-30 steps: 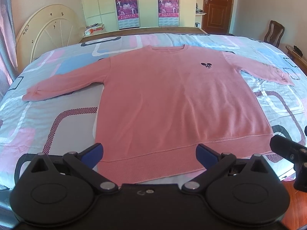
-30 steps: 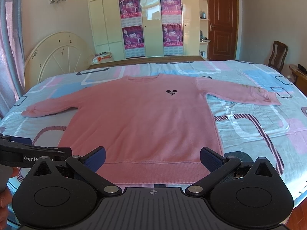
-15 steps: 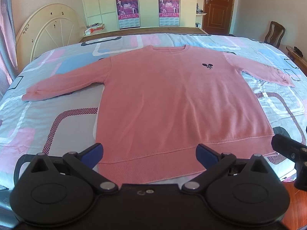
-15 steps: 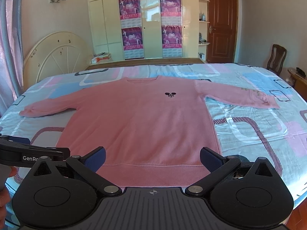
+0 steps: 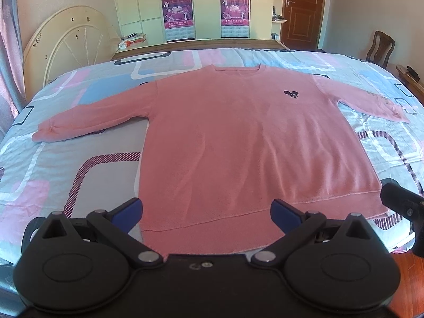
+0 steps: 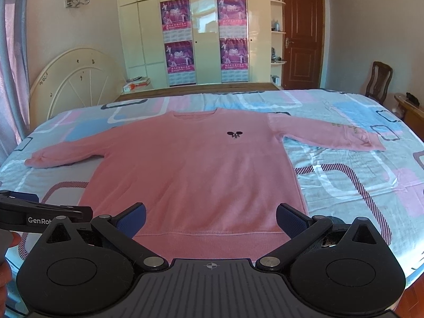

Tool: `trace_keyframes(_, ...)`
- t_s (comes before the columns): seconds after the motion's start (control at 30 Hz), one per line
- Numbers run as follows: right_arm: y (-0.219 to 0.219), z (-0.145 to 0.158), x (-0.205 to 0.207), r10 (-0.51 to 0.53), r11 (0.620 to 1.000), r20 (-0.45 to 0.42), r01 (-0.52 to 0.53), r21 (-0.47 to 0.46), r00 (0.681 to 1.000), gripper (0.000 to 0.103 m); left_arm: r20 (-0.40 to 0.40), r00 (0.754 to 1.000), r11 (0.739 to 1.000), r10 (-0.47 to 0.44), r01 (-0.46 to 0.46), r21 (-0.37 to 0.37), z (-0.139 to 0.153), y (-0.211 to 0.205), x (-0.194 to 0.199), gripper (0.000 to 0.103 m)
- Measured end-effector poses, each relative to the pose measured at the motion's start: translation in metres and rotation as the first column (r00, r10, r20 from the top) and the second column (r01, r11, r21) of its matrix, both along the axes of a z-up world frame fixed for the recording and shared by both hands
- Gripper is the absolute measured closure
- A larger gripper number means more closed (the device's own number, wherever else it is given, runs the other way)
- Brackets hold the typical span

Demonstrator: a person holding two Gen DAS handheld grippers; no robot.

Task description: Fold small clothes

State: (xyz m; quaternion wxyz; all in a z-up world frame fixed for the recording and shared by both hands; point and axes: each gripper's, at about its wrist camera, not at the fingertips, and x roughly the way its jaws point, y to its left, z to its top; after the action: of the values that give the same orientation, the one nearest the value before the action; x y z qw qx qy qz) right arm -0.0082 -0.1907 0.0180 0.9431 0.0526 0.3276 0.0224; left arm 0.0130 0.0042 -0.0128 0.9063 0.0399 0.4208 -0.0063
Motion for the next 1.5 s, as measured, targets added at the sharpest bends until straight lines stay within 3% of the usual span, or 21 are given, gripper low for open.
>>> trace_keyframes(0.9, -0.015, -0.003, 0.022, -0.023, 1.0, 0.001, 0.023, -0.018, 1.0, 0.0, 0.003, 1.0, 1.0, 0.022, -0.022, -0.009, 0.005, 0.007, 0.026, 0.001)
trace_keyframes(1.37, -0.092, -0.011, 0.081, -0.116, 0.993, -0.002, 0.116, -0.018, 0.993, 0.0, 0.018, 0.999, 0.993, 0.039, -0.037, -0.109, -0.003, -0.008, 0.086, 0.001)
trace_keyframes(1.5, -0.118, -0.016, 0.104, -0.124, 0.992, -0.015, 0.125, 0.011, 0.992, 0.0, 0.011, 0.998, 0.993, 0.064, -0.063, -0.096, -0.006, -0.021, 0.113, 0.001)
